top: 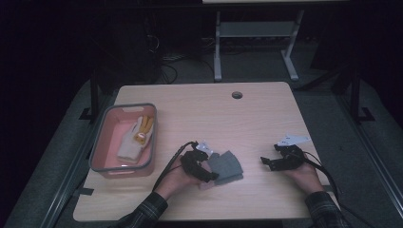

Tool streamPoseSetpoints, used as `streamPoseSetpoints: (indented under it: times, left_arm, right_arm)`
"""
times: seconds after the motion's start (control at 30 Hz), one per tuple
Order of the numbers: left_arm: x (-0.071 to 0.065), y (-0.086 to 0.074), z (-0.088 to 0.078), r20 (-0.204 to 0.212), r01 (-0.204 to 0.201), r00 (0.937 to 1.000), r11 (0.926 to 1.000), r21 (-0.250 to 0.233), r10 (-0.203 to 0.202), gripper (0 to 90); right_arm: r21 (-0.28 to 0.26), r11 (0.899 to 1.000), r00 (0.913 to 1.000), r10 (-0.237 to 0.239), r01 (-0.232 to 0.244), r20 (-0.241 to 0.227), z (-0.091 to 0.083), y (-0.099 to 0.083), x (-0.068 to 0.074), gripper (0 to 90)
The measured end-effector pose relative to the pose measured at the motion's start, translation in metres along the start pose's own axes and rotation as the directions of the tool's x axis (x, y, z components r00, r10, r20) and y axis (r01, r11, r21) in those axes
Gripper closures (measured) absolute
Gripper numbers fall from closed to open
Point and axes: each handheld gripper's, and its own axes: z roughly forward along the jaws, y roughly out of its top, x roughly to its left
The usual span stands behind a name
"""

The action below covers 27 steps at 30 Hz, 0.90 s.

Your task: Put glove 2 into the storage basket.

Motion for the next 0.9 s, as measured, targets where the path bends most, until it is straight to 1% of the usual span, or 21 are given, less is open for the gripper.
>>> streamPoseSetpoints:
  times: [0.03, 0.07, 0.1, 0.13, 0.17, 0.2, 0.23, 0.27, 0.43, 0.5, 0.53, 0.57, 0.67, 0.7, 0.73, 0.77, 0.8, 0.83, 0.9]
  left_arm:
    - [0.000, 0.000, -0.001, 0.003, -0.006, 1.0000, 1.0000, 0.007, 0.006, 32.2]
    - [-0.001, 0.001, -0.001, 0.005, 0.006, 1.0000, 1.0000, -0.003, -0.006, 35.4]
    - [-0.002, 0.001, -0.001, 0.007, 0.001, 1.0000, 1.0000, -0.002, -0.001, 39.3]
    - [-0.002, 0.002, -0.003, 0.010, -0.010, 0.9999, 0.9999, 0.003, 0.010, 44.1]
    - [-0.004, 0.002, -0.004, 0.009, -0.017, 0.9998, 0.9998, -0.005, 0.017, 51.1]
    - [-0.006, 0.003, -0.004, -0.003, -0.039, 0.9992, 0.9992, 0.000, 0.039, 58.0]
    - [-0.008, 0.004, -0.005, -0.009, -0.060, 0.9982, 0.9982, 0.008, 0.060, 60.7]
    - [-0.009, 0.004, -0.005, -0.012, -0.070, 0.9974, 0.9974, 0.015, 0.071, 62.3]
    - [-0.009, 0.005, -0.006, -0.008, -0.058, 0.9982, 0.9980, 0.024, 0.059, 67.2]
    - [-0.009, 0.005, -0.007, 0.001, -0.044, 0.9990, 0.9989, 0.015, 0.044, 68.5]
    - [-0.008, 0.005, -0.008, 0.009, -0.046, 0.9989, 0.9988, 0.018, 0.046, 69.0]
    - [-0.007, 0.005, -0.009, 0.017, -0.024, 0.9996, 0.9997, 0.001, 0.024, 69.4]
    - [-0.006, 0.005, -0.013, 0.028, -0.019, 0.9994, 0.9997, -0.011, 0.020, 69.8]
    - [-0.005, 0.005, -0.015, 0.026, -0.028, 0.9993, 0.9996, -0.006, 0.028, 69.9]
    - [-0.006, 0.005, -0.016, 0.023, -0.017, 0.9996, 0.9997, -0.018, 0.017, 69.9]
    - [-0.005, 0.006, -0.018, 0.030, -0.015, 0.9994, 0.9997, -0.021, 0.016, 69.9]
    - [-0.005, 0.006, -0.021, 0.026, -0.016, 0.9995, 0.9995, -0.025, 0.017, 69.9]
    - [-0.004, 0.007, -0.024, 0.018, -0.027, 0.9995, 0.9993, -0.025, 0.027, 69.9]
    - [-0.003, 0.008, -0.028, 0.023, -0.010, 0.9997, 0.9989, -0.046, 0.011, 69.9]
  right_arm:
    - [0.000, 1.000, 1.0000, 0.000, 0.000, 0.000, 0.000, 0.000, 0.000, 18.8]
    - [0.000, 1.000, 1.0000, 0.000, 0.000, 0.000, 0.000, 0.000, 0.000, 18.8]
    - [0.000, 1.000, 1.0000, 0.000, 0.000, 0.000, 0.000, 0.000, 0.000, 18.8]
    - [0.000, 1.000, 1.0000, 0.000, 0.000, 0.000, 0.000, 0.000, 0.000, 18.8]
    - [0.000, 1.000, 1.0000, 0.000, 0.000, 0.000, 0.000, 0.000, 0.000, 18.8]
    - [0.000, 1.000, 1.0000, 0.000, 0.000, 0.000, 0.000, 0.000, 0.000, 18.8]
    - [0.000, 1.000, 1.0000, 0.000, 0.000, 0.000, 0.000, 0.000, 0.000, 18.8]
    - [0.000, 1.000, 1.0000, 0.000, 0.000, 0.000, 0.000, 0.000, 0.000, 18.8]
    - [0.000, 1.000, 1.0000, 0.000, 0.000, 0.001, 0.000, 0.000, 0.000, 18.8]
    - [0.000, 1.000, 1.0000, 0.001, -0.001, 0.001, 0.000, 0.000, 0.000, 18.9]
    - [0.000, 1.000, 1.0000, 0.001, -0.001, 0.001, 0.000, 0.000, 0.000, 18.9]
    - [0.000, 1.000, 1.0000, 0.001, -0.001, 0.001, 0.000, 0.000, 0.000, 18.9]
    - [0.000, 1.000, 1.0000, 0.001, -0.001, 0.001, 0.000, 0.000, 0.000, 18.9]
    - [0.000, 1.000, 1.0000, 0.001, -0.001, 0.000, 0.000, 0.000, 0.000, 18.9]
    - [0.000, 1.000, 1.0000, 0.002, -0.002, 0.000, 0.000, 0.000, 0.000, 18.9]
    - [0.000, 1.000, 1.0000, 0.002, -0.002, 0.000, 0.000, 0.000, 0.000, 18.9]
    - [0.000, 1.000, 1.0000, 0.002, -0.002, 0.000, 0.000, 0.000, 0.000, 18.9]
    - [0.000, 1.000, 1.0000, 0.001, -0.001, 0.000, 0.000, 0.000, 0.000, 18.9]
    - [0.000, 1.000, 1.0000, 0.002, -0.002, 0.000, 0.000, 0.000, 0.000, 18.9]
